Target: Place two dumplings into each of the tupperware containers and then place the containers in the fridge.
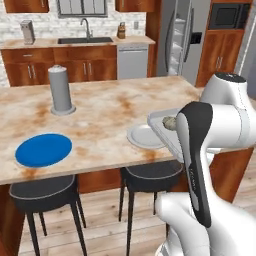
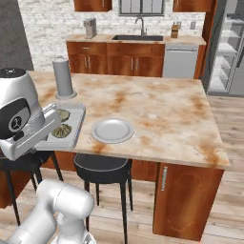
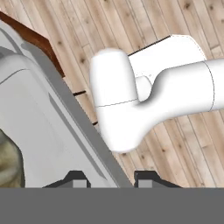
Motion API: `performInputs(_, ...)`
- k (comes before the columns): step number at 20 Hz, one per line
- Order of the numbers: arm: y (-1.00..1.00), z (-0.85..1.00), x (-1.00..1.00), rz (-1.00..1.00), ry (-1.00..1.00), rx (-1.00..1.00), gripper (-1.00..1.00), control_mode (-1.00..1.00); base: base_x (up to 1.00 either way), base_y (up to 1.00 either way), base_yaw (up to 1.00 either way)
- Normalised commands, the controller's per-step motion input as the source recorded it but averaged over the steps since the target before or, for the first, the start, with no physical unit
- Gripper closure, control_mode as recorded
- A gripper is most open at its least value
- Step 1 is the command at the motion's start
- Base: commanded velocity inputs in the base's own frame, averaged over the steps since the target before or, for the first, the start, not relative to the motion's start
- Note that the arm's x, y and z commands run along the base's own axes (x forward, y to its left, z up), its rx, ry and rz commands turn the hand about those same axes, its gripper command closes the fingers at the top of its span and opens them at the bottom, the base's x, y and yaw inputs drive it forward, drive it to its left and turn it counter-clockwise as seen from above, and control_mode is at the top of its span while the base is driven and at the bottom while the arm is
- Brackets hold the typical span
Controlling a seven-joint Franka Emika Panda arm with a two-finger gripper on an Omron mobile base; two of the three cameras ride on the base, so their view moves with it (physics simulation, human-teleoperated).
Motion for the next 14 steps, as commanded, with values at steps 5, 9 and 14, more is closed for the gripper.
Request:
performInputs(5, 0.0, 0.0, 0.0, 0.0, 0.0, 0.0, 1.0, 1.0, 0.04, -1.0, -0.04)
performInputs(9, 0.0, 0.0, 0.0, 0.0, 0.0, 0.0, 1.0, 1.0, 0.13, -1.0, -0.05)
performInputs(14, 0.0, 0.0, 0.0, 0.0, 0.0, 0.0, 1.0, 1.0, 0.21, -1.0, -0.05)
